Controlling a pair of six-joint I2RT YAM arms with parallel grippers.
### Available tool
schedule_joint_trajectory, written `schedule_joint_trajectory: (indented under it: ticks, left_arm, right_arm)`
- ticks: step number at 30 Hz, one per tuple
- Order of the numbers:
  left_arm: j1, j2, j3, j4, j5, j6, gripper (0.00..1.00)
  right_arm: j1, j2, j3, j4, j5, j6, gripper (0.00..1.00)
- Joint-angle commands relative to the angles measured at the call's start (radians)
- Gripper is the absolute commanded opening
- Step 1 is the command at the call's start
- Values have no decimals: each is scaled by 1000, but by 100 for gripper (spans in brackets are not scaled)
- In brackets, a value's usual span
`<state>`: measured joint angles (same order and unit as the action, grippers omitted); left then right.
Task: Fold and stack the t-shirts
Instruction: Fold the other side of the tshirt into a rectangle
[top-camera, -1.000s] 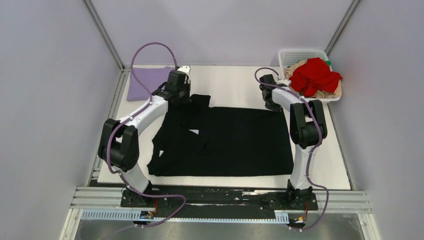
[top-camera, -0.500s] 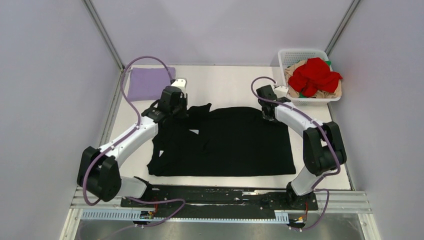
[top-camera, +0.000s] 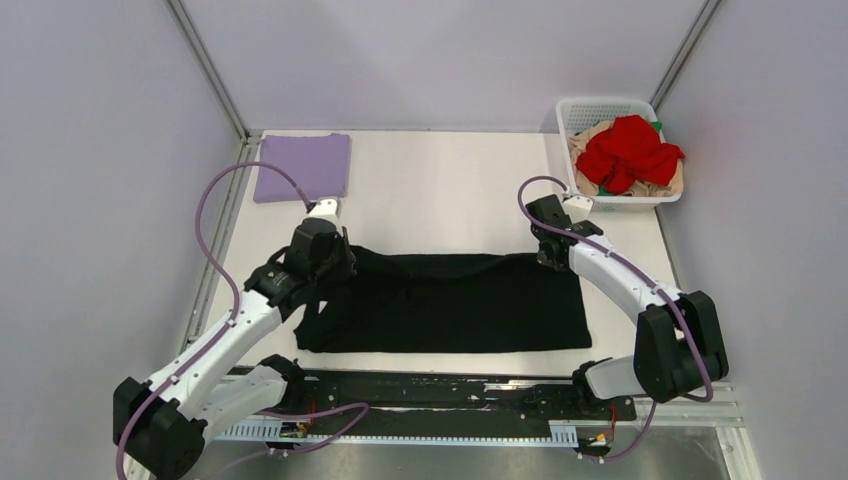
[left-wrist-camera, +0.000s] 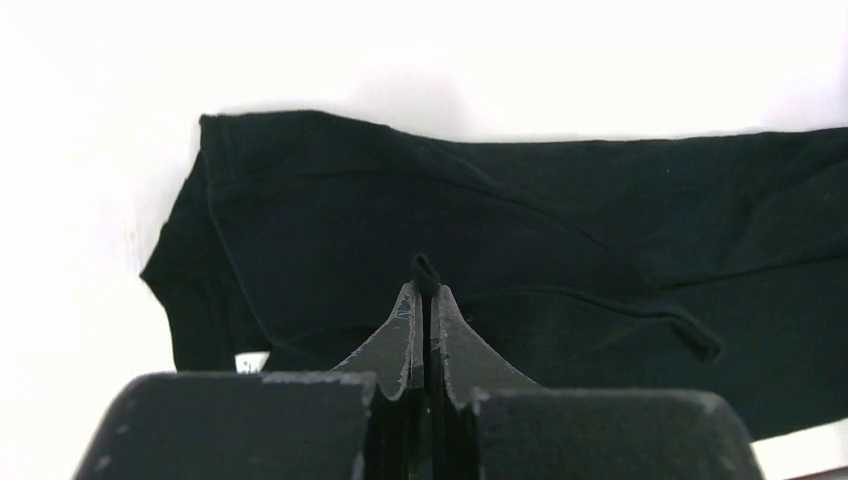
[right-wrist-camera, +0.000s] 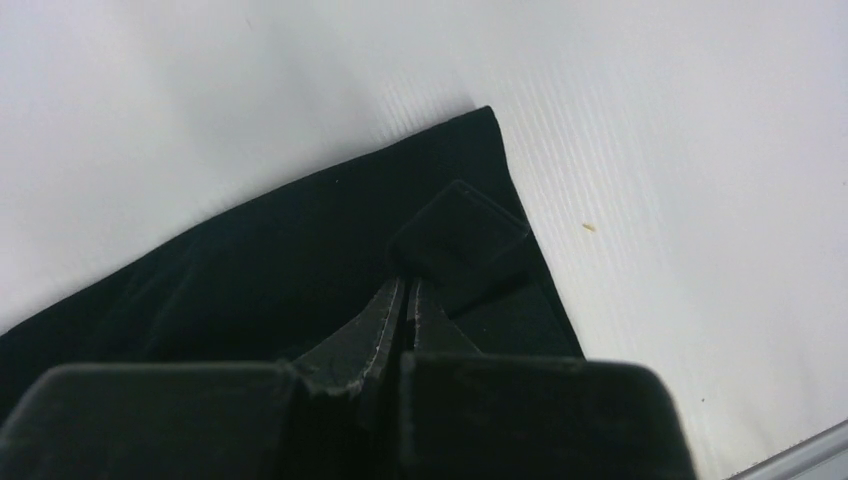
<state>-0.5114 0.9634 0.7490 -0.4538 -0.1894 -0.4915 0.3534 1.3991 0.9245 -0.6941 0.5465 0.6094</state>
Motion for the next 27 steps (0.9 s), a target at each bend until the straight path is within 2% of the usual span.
schedule_joint_trajectory:
  ticks: [1, 6, 11, 14, 17, 18, 19, 20, 21, 22, 23, 25, 27]
  left_arm:
    - [-7, -77, -47, -47, -11, -74, 0]
    - [-9, -91, -93, -66, 28, -105, 0]
    - [-11, -101, -143, -110, 55, -160, 2]
    - [-13, -114, -159, -161, 63, -185, 16]
    - [-17, -143, -155, -214, 95, -210, 35]
    - [-18, -166, -148, -244, 104, -215, 38]
    - [-20, -180, -145, -260, 126, -229, 50]
    - [-21, -212, -141, -284, 140, -235, 56]
    - [-22, -230, -137, -301, 169, -245, 69]
    - [-22, -262, -131, -307, 194, -249, 75]
    - [-22, -278, -127, -310, 208, -252, 91]
    - [-21, -313, -113, -288, 233, -246, 99]
    - [-21, -314, -100, -227, 236, -237, 100]
  right_arm:
    - [7, -29, -29, -4, 5, 35, 0]
    - [7, 11, -46, -2, 9, 44, 0]
    - [7, 27, -64, -2, 21, 63, 8]
    - [7, 26, -70, -11, 15, 77, 21]
    - [7, -8, -70, -53, 25, 116, 33]
    - [8, -32, -70, -73, 32, 131, 42]
    - [7, -55, -72, -92, 40, 151, 59]
    - [8, -81, -74, -111, 53, 176, 72]
    - [7, -113, -77, -132, 66, 205, 81]
    - [7, -146, -82, -147, 75, 231, 92]
    - [7, -179, -86, -151, 78, 251, 99]
    - [7, -237, -93, -146, 73, 276, 100]
    - [6, -279, -93, -103, 30, 233, 100]
